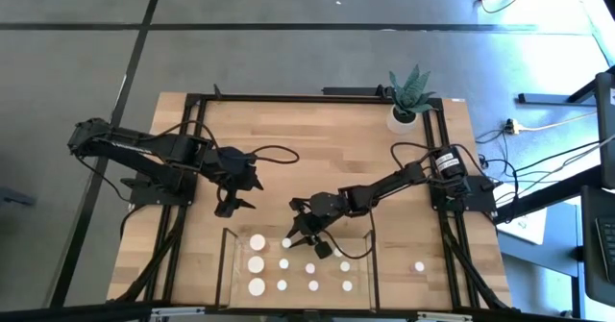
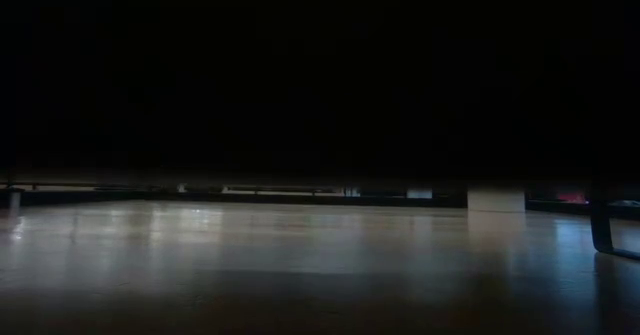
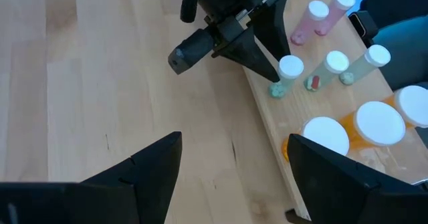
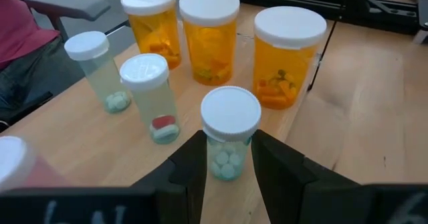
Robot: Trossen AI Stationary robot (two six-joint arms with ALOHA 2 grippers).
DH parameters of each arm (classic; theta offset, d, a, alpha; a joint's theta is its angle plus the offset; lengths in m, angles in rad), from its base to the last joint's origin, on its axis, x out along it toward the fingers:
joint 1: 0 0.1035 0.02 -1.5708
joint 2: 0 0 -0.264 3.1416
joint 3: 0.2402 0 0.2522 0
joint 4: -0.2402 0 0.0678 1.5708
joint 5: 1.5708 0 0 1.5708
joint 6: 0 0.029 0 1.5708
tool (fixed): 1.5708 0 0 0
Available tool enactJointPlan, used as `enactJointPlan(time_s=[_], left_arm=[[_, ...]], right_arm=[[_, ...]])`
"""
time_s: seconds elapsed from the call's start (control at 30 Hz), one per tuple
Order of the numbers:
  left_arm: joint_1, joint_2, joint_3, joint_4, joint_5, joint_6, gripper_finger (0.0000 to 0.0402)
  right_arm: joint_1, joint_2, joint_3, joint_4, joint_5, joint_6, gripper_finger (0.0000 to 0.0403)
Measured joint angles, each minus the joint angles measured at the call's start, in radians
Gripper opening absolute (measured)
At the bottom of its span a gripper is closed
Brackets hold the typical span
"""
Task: Pick and place medicine bottles onto shelf by color
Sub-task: Put the blue pill bottle on the shelf aligned with the other blue pill bottles
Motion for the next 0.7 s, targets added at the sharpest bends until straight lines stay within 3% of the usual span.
enactJointPlan(time_s=[0.7], left_arm=[[0.0,0.0,0.0,0.0,0.0,0.0,0.0265]], right_arm=[[0.0,-0.001,0.0,0.01,0.008,-0.02,0.0149]])
